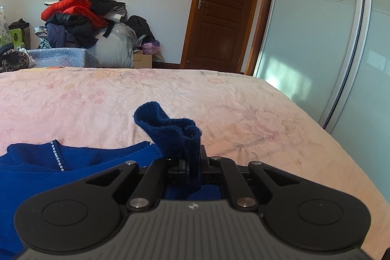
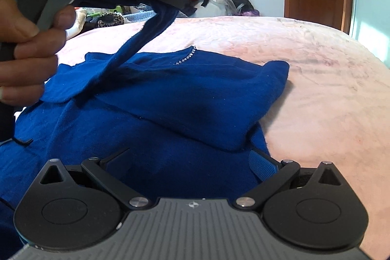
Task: Fold small clothes
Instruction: 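Carry the sleeve with the left gripper across the sweater body, then open the left gripper to release the sleeve on the body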
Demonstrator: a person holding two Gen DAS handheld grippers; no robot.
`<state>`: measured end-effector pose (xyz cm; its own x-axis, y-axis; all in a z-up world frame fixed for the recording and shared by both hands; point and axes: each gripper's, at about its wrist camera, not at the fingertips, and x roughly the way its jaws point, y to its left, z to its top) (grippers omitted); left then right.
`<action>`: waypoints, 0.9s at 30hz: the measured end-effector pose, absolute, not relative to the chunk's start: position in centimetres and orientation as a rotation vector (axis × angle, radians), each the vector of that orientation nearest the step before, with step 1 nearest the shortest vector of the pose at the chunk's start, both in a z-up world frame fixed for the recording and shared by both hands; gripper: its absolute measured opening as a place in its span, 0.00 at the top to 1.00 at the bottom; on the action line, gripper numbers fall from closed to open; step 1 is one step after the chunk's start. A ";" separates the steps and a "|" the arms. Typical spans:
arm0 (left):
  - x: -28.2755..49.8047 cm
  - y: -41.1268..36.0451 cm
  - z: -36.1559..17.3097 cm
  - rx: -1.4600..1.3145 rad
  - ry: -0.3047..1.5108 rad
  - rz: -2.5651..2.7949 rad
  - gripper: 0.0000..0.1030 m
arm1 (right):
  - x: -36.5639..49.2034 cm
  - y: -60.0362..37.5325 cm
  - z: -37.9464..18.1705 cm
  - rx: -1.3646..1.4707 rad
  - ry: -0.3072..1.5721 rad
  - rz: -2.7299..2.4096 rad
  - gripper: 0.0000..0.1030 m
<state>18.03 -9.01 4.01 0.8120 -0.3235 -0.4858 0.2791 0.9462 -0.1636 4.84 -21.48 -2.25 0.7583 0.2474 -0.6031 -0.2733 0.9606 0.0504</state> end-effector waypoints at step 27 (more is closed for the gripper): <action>19.6 -12.2 0.7 -0.102 0.690 -0.495 0.18 | 4.7 -20.5 -2.6 -0.090 0.651 0.273 0.00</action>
<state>19.57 -12.16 0.71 0.6609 -0.4700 -0.5851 0.4038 0.8799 -0.2507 4.65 -20.53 -2.64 0.7609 0.2226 -0.6095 -0.2790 0.9603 0.0024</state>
